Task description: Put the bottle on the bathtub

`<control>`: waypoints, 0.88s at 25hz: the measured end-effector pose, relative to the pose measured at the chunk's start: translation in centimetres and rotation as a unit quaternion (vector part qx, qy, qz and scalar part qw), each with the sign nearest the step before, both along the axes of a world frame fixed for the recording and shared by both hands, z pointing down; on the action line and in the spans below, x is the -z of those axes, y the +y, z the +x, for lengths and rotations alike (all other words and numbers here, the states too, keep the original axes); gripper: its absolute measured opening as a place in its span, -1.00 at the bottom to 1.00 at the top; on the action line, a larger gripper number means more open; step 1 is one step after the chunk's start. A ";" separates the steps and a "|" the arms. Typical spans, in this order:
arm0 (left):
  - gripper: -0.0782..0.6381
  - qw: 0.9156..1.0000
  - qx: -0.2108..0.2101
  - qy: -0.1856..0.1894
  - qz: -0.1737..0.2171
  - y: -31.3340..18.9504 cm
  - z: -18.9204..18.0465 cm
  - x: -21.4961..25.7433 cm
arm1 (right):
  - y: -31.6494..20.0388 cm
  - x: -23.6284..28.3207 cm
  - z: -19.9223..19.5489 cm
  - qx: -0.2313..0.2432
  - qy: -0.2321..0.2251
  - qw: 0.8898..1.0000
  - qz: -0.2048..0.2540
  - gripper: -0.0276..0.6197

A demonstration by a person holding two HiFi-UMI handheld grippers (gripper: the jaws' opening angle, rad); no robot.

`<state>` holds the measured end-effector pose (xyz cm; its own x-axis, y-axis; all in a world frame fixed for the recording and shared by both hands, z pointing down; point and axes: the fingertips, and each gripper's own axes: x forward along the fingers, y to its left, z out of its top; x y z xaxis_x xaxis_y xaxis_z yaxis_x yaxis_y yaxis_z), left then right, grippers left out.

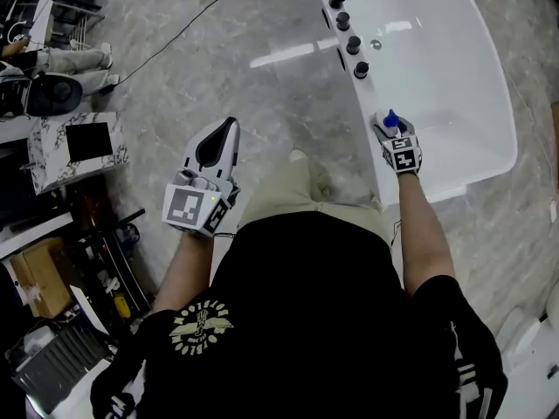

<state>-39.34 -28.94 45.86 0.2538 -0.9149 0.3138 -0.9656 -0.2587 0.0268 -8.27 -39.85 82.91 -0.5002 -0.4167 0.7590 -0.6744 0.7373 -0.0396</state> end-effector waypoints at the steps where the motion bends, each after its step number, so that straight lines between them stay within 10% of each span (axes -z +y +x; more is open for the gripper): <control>1: -0.76 1.000 -0.001 -0.002 0.000 0.0 0.1 -0.1 | 0.2 -0.1 -0.3 0.006 0.002 1.000 0.001 -0.08; 22: -0.76 0.999 -0.020 0.003 0.041 -2.4 7.8 2.9 | 2.1 4.9 2.8 0.067 -0.023 0.997 0.021 -0.07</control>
